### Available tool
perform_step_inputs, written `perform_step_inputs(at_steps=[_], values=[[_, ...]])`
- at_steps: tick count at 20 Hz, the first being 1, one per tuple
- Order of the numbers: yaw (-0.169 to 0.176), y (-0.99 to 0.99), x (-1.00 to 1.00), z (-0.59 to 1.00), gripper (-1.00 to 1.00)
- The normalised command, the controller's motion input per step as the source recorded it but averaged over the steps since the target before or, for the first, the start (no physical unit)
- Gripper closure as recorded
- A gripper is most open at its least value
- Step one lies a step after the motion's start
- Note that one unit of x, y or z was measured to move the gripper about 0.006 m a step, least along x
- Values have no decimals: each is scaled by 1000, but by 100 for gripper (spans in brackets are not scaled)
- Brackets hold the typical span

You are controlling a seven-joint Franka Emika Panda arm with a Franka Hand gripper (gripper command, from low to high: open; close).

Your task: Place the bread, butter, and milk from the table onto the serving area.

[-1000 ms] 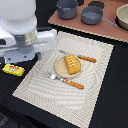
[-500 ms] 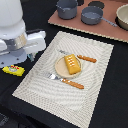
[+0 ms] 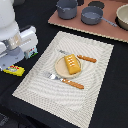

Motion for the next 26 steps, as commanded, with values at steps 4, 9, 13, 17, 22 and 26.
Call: perform_step_inputs(at_steps=[4, 9, 13, 17, 22, 26], values=[[132, 0, -461, -399, -100], [115, -21, -434, -434, -100], [78, -12, -306, -366, -100], [57, -44, -240, -316, -100], [47, -43, -239, -247, 100], [38, -32, -230, -192, 100]])
